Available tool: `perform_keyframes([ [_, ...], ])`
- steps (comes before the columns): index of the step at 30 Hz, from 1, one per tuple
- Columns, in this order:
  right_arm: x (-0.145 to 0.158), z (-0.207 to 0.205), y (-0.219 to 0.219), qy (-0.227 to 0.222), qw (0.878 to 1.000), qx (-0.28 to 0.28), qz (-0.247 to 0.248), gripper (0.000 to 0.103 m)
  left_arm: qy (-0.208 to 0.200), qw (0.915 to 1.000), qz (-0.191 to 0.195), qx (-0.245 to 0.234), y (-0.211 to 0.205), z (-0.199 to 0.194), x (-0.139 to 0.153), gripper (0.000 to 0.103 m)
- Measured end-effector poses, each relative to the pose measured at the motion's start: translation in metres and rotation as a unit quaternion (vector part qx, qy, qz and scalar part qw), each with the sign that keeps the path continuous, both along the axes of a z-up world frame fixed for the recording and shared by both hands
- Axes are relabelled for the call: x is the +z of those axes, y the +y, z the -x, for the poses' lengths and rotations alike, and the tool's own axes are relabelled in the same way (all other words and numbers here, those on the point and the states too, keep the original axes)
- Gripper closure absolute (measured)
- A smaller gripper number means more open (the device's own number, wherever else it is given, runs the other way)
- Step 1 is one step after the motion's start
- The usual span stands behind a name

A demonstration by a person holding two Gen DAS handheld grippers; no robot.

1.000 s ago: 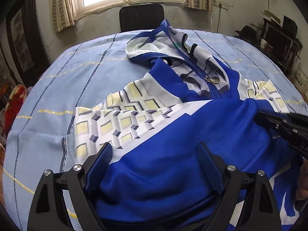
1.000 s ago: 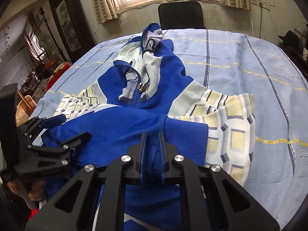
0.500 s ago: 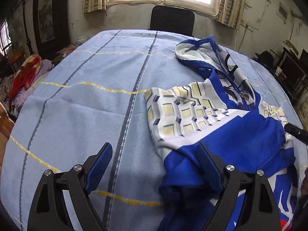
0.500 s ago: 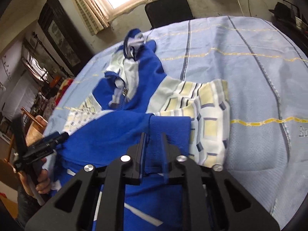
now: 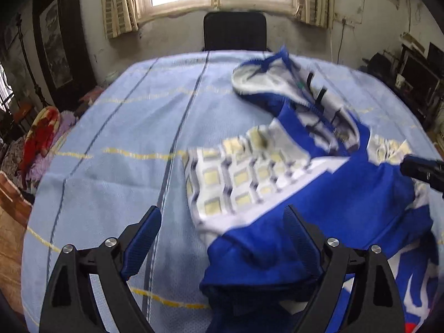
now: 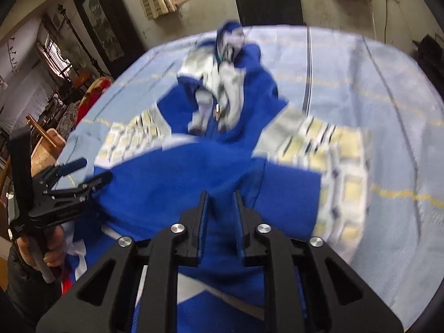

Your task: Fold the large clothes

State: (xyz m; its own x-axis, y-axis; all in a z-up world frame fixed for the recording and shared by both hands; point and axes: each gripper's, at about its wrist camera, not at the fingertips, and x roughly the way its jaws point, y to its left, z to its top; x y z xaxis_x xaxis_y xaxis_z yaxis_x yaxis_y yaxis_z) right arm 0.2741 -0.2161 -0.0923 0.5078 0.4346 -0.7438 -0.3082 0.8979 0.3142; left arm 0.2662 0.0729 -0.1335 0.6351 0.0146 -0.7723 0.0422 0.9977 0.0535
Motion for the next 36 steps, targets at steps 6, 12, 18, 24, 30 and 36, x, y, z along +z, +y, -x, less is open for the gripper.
perform_keyframes([
  [6, 0.023, -0.043, 0.011, -0.080, 0.996, -0.040, 0.004, 0.034, 0.021, 0.9994, 0.029, -0.001, -0.018, -0.010, -0.035, 0.012],
  [12, -0.006, -0.099, 0.040, -0.065, 0.996, -0.053, 0.028, 0.038, 0.015, 0.9992, 0.036, -0.004, -0.020, -0.010, -0.039, 0.009],
  [18, -0.023, -0.146, 0.065, -0.048, 0.995, -0.068, 0.054, 0.038, 0.018, 0.9990, 0.040, -0.008, -0.020, -0.011, -0.039, 0.006],
  [24, -0.021, -0.185, 0.080, -0.029, 0.994, -0.088, 0.063, 0.038, 0.018, 0.9990, 0.041, -0.008, -0.019, -0.012, -0.038, 0.005],
  [30, -0.032, -0.208, 0.093, 0.002, 0.993, -0.083, 0.081, 0.097, 0.018, 0.9986, 0.048, -0.009, -0.018, -0.012, -0.038, 0.005],
  [36, 0.018, -0.166, 0.066, -0.063, 0.996, -0.062, 0.005, 0.097, 0.016, 0.9980, 0.061, -0.010, -0.015, -0.012, -0.037, 0.005],
])
